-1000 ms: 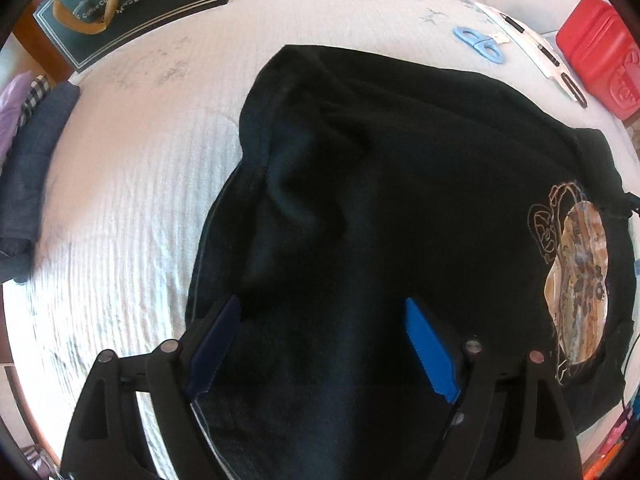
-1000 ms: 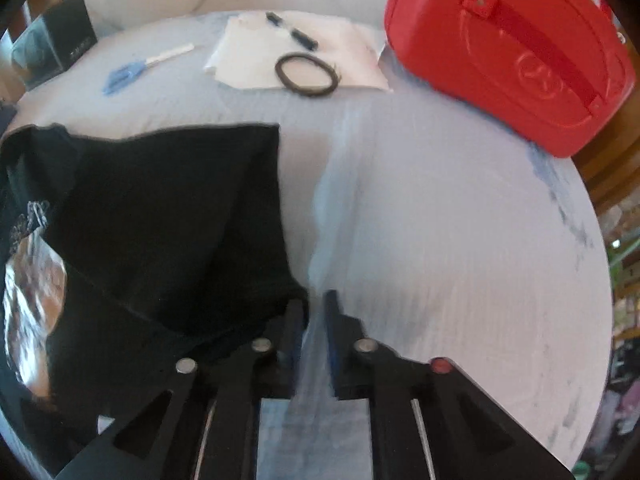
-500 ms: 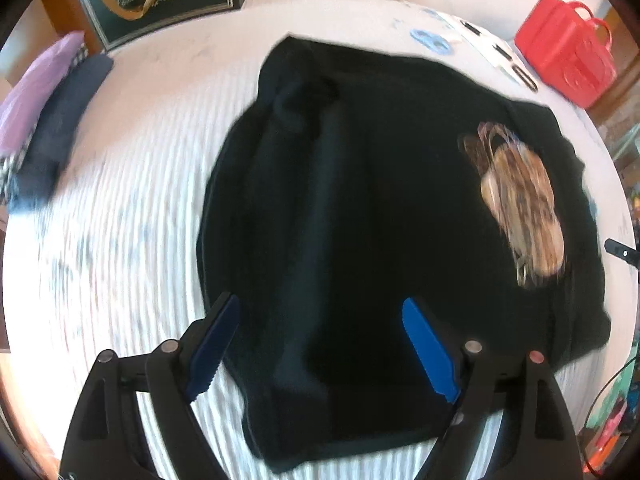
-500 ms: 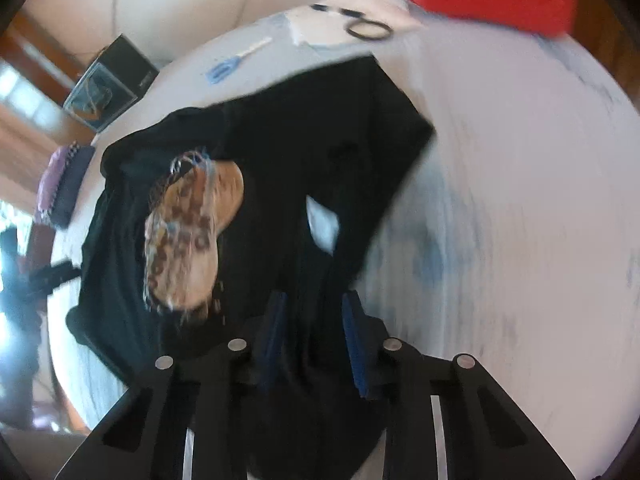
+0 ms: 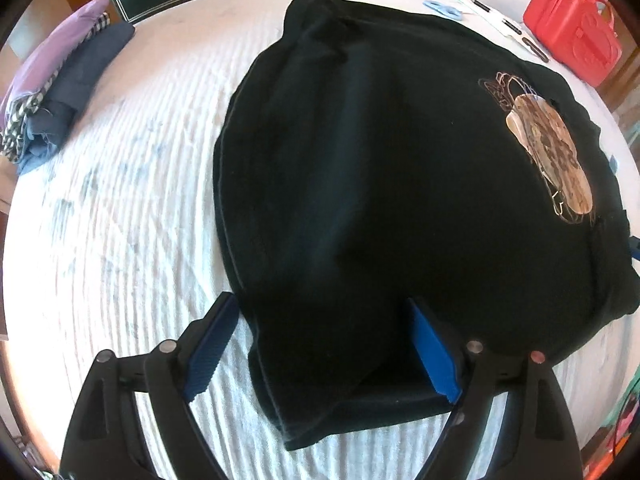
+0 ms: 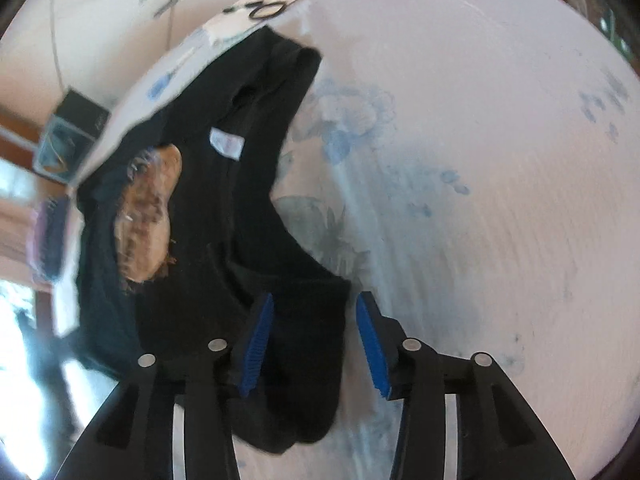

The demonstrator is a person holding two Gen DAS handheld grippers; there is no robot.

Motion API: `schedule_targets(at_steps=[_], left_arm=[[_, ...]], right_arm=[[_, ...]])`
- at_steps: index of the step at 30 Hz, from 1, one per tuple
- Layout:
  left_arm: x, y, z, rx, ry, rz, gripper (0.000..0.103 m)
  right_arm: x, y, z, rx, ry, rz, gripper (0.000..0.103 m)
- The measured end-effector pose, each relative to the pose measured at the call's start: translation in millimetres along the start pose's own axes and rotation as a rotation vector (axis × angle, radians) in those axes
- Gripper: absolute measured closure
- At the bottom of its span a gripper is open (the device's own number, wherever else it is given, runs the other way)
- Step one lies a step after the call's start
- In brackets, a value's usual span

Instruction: Fold clothes

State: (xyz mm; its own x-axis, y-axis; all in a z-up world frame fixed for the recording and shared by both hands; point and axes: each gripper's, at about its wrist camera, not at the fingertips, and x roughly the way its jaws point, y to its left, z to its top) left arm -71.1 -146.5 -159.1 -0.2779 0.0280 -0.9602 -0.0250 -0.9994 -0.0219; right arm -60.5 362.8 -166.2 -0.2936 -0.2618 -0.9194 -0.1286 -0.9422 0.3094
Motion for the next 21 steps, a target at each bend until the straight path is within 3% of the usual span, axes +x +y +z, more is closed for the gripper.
schedule_targets(at_steps=[1,3,4,5,9,10,12,14,18,21], left_arm=[[0,0,0,0.0,-0.003,0.0,0.018],[-1,-1,0,0.0,-0.008,0.001,0.017],[-1,-1,0,0.0,-0.009,0.001,0.017],[-1,-1,0,0.001,-0.01,0.001,0.017],[-2,-2,1,-0.004,-0.015,0.005,0.016],[-1,-1,2,-0.008,-0.013,0.013,0.008],[0,5,4,-0.031,0.006,0.007,0.006],[-9,9,3,-0.043,0.009,-0.011,0.006],[-42,19,-10,-0.051,-0.084,-0.053,0.006],[-50,27,-25,-0.038,-0.109,-0.044,0.006]], right_arm=[[2,7,-1,-0.028,-0.008,-0.024,0.058],[6,26,-3,-0.112,0.002,-0.125,0.073],[8,34,-4,-0.147,0.005,-0.173,0.087],[4,28,-9,-0.128,0.0,-0.204,0.095],[-11,7,-27,-0.053,-0.023,-0.33,0.1],[-15,0,-31,-0.032,-0.027,-0.354,0.1],[-17,-16,-39,0.014,-0.036,-0.29,0.1],[-33,-15,-44,0.011,-0.104,-0.202,0.099],[-44,14,-48,-0.069,-0.162,-0.04,0.098],[-35,36,-54,-0.155,-0.159,-0.002,0.087]])
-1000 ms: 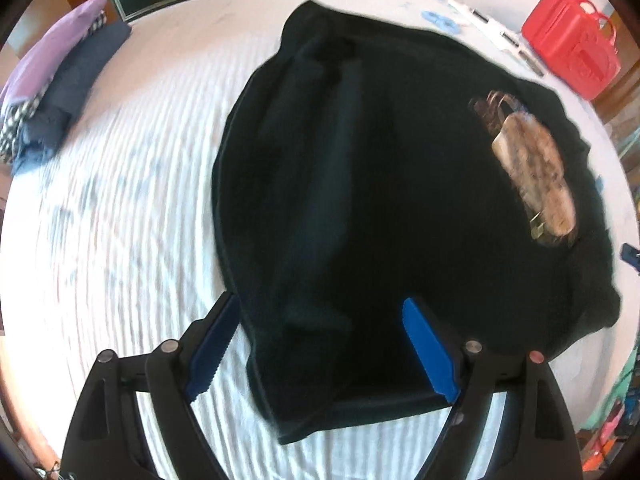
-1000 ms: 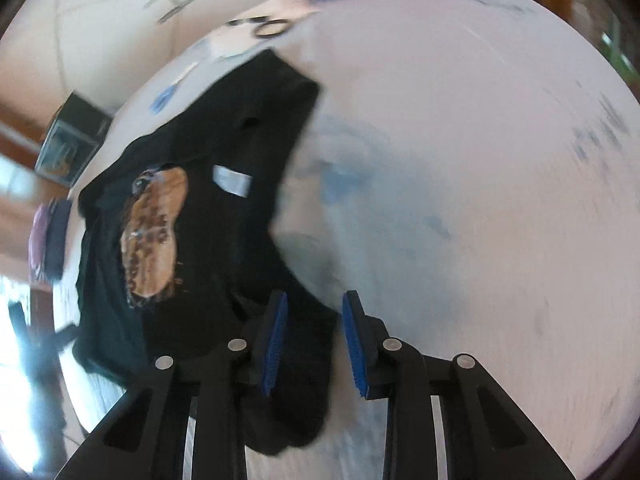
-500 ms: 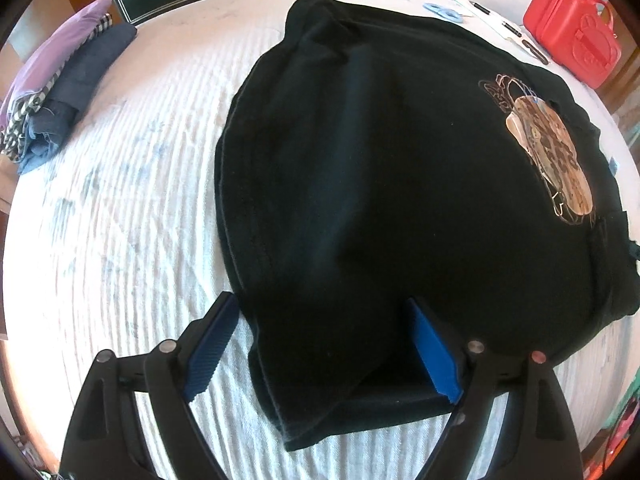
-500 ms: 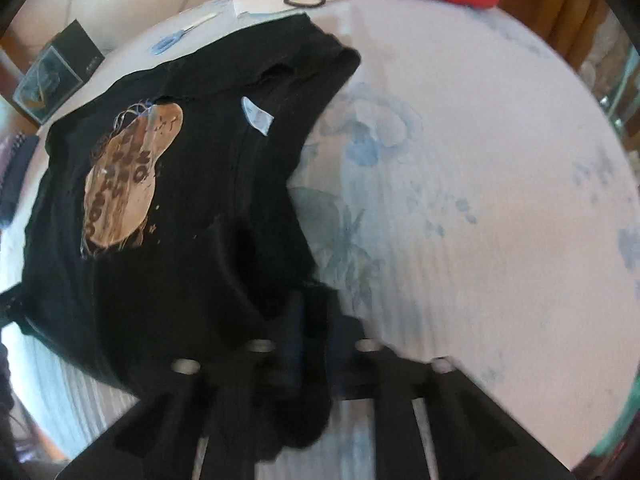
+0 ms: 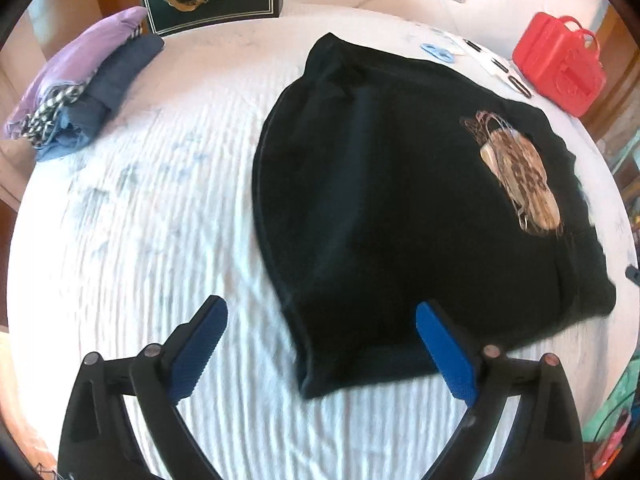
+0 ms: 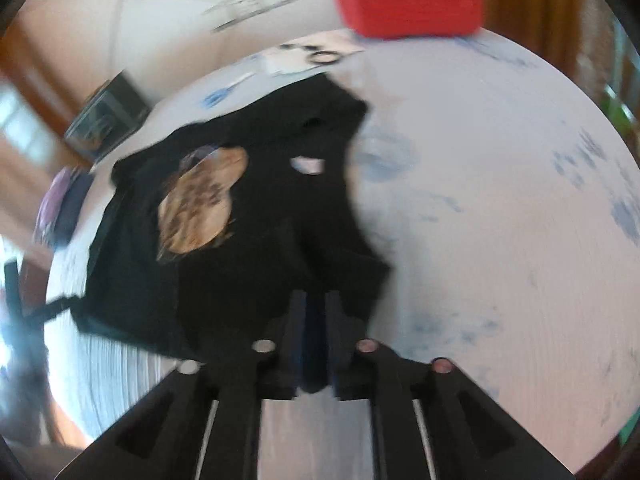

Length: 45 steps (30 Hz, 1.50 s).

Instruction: Fold clothes

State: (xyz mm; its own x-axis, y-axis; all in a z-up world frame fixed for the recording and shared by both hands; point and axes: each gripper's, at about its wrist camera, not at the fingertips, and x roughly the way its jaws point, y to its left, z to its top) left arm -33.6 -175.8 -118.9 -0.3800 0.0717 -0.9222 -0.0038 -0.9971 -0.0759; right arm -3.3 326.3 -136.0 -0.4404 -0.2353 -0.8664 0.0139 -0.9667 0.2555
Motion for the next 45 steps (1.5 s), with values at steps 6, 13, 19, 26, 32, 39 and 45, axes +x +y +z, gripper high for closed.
schedule_targets(at_steps=[6,13,19,26,32,39,45], left_arm=[[6,-10,-20,0.042,-0.014,0.004,0.009],[21,-17,-42,0.037,-0.024,0.04,0.015],[26,-26,-44,-0.006,-0.081,0.069,0.016],[24,-25,-48,-0.005,-0.088,0.061,0.016],[24,-25,-49,0.031,-0.074,0.046,0.016],[0,-43,-26,0.05,-0.022,0.054,0.09],[-24,-41,46,0.032,-0.081,-0.027,0.09]], right_arm=[[17,5,-29,-0.057,0.042,0.017,0.04],[-1,-12,-44,-0.095,0.007,-0.016,0.026],[6,3,-52,-0.221,-0.007,-0.021,0.061],[22,11,-60,-0.315,-0.019,-0.018,0.061],[22,11,-60,-0.321,-0.017,-0.01,0.06],[15,20,-45,-0.293,0.005,-0.081,0.09],[-10,23,13,-0.263,-0.066,-0.036,0.09]])
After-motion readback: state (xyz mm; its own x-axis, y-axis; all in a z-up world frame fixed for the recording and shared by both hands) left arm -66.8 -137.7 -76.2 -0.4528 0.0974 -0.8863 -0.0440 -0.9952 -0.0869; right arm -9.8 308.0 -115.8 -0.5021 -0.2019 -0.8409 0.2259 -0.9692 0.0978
